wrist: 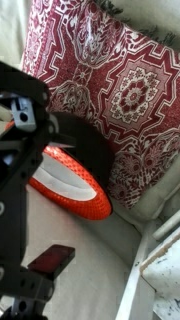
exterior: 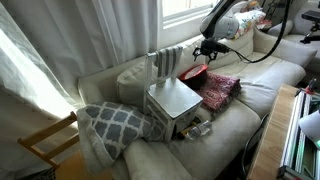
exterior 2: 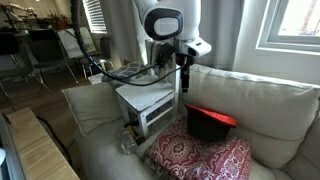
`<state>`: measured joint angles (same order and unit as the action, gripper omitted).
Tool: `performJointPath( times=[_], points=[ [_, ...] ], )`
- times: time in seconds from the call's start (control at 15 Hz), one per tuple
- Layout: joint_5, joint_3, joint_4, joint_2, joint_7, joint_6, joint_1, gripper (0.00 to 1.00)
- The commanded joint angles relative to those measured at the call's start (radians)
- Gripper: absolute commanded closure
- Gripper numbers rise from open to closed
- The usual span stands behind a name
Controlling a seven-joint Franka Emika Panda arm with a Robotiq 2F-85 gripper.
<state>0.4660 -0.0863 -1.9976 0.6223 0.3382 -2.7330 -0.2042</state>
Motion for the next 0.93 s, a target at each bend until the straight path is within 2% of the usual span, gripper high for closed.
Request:
performJointPath(
  times=[0.0, 0.13, 0.27, 0.6, 0.87],
  points=[
    [0.027, -0.009, 0.056, 0.099, 0.064, -0.101, 0.0, 0.0],
    [0.026, -0.011, 0.084, 0.143, 0.096, -0.134, 0.0, 0.0],
    [0.003, -0.044, 0.115, 0.197, 0.142, -0.148, 0.025, 0.0],
    [0.0, -0.051, 0.218, 0.328, 0.156, -0.147, 0.014, 0.01],
    [0.017, -0.042, 0.292, 0.406, 0.182, -0.15, 0.001, 0.37]
  ],
)
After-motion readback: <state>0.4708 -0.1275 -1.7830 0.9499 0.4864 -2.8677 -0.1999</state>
